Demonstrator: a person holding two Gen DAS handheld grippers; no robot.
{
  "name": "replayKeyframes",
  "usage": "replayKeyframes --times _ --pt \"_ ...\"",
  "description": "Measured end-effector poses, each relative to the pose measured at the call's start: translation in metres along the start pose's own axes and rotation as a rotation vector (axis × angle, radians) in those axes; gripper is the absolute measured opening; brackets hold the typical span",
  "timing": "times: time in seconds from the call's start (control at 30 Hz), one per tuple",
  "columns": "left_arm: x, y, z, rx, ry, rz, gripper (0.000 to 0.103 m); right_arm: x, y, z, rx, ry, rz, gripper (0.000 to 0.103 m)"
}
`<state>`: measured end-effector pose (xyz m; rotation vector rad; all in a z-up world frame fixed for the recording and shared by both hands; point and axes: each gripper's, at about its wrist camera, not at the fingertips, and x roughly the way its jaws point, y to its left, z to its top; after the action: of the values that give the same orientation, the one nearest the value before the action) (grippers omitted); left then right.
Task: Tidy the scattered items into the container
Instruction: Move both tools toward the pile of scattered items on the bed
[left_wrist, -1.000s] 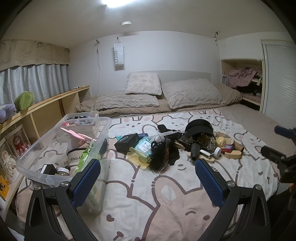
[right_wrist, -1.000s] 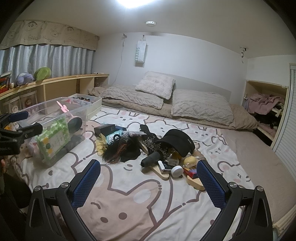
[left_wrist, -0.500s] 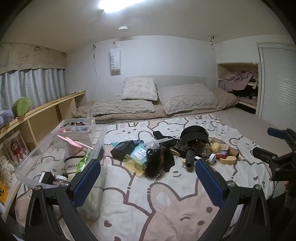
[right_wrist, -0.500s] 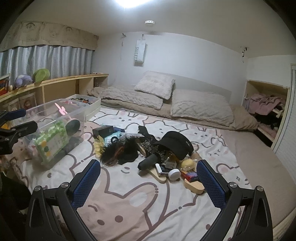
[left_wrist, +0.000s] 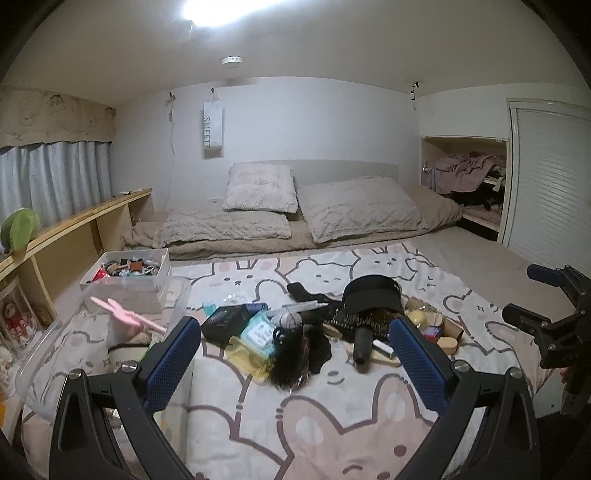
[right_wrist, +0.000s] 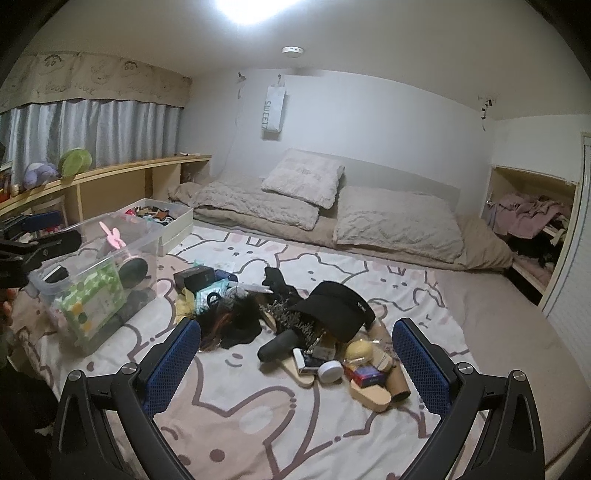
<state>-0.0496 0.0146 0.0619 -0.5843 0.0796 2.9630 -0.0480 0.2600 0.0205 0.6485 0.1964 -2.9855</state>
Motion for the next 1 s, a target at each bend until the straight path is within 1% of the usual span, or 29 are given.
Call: replayKeyframes --times 0.23,0.33,0.47,0.53,0.63,0.73,0.83,0.93,1.0 --pt "0.025 -0.014 0.013 0.056 -0.003 -0.025 0.103 0.015 -0.01 0.017 0.018 0.006 0.024 0.103" --pt "0.033 -0.016 0.017 0.043 -0.043 -0.02 0.103 0.024 -0.015 0.026 0.027 0.009 0.037 0.103" --pt "0.048 -0.019 0.021 0.044 -0.045 -0.024 0.103 0.035 -0.017 0.032 0.014 0.019 0.04 0.103" --pt "0.056 -0.019 0.022 0.039 -0.035 -0.033 0.103 0.04 -0.018 0.035 0.009 0.019 0.034 0.103" --pt "0.07 -0.018 0.022 0.003 -0.018 -0.073 0.103 0.049 -0.025 0.036 0.027 0.02 0.017 0.103" --pt "0.085 -0.02 0.021 -0.026 0.006 -0.093 0.103 0.056 -0.034 0.035 0.05 -0.007 -0.018 0.103" --pt "0.103 -0.023 0.017 -0.028 0.028 -0.096 0.103 0.065 -0.045 0.032 0.096 -0.02 -0.023 0.103" --pt "0.122 -0.027 0.014 -0.036 0.053 -0.093 0.103 0.082 -0.061 0.028 0.164 0.003 -0.032 0.103" --pt "0.137 -0.03 0.01 -0.034 0.077 -0.091 0.103 0.096 -0.07 0.025 0.193 0.038 -0.044 0.103"
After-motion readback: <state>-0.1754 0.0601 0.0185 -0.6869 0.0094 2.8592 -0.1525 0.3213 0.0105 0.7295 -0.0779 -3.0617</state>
